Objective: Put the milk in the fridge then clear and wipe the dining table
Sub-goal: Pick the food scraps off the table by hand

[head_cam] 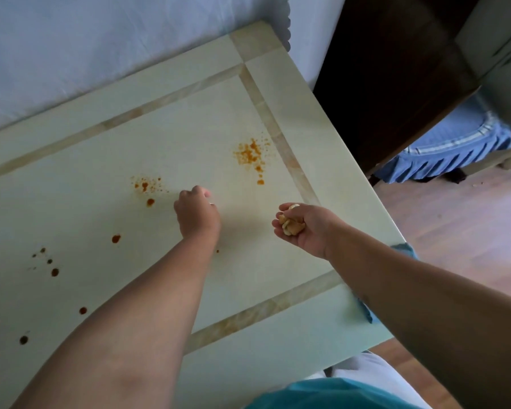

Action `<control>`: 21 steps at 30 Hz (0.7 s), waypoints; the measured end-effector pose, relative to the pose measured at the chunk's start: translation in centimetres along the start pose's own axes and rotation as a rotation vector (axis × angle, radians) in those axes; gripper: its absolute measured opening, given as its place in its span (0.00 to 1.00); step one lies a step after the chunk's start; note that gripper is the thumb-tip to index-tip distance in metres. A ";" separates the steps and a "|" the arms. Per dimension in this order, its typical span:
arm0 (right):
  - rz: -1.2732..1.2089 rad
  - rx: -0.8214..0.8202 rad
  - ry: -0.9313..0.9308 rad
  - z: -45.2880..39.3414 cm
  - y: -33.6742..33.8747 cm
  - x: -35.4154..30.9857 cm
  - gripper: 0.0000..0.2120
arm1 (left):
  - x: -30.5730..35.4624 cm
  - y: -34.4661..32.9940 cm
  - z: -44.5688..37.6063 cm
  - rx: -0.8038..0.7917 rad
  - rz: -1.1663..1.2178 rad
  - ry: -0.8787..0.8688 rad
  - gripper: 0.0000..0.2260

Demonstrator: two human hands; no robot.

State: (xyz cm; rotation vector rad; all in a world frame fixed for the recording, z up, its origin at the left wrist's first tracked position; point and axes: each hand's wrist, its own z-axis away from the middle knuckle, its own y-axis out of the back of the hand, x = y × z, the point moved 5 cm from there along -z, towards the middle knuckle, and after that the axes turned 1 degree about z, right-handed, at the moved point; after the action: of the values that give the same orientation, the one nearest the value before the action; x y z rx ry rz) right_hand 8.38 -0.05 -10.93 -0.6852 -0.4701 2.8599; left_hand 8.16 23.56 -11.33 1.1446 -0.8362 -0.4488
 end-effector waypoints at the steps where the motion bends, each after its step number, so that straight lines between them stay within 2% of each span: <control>1: 0.005 0.003 -0.003 0.1 0.2 0.1 0.07 | 0.0 -0.1 0.3 -0.010 0.046 0.035 0.11; 6: 0.048 -0.011 -0.034 1.0 0.9 0.4 0.03 | 1.8 0.1 4.2 -0.046 0.340 0.197 0.08; 10: 0.122 -0.035 -0.058 1.9 1.4 0.5 0.02 | 4.8 0.8 9.5 -0.010 0.544 0.208 0.08; 13: 0.173 -0.070 -0.068 3.1 1.8 0.3 0.06 | 7.2 1.5 13.7 0.048 0.666 0.175 0.07; 16: 0.168 -0.110 -0.069 4.9 2.5 0.1 0.08 | 10.0 2.1 17.7 0.068 0.701 0.094 0.07; 21: 0.133 -0.246 -0.121 8.0 4.0 1.2 0.12 | 12.3 2.2 23.2 0.131 0.621 0.028 0.08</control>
State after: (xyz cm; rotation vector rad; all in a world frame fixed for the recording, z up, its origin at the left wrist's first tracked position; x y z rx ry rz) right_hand 3.24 -5.62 -6.03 -0.6035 -0.8349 3.0111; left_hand -2.24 1.60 -1.16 0.9432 -1.1522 0.1372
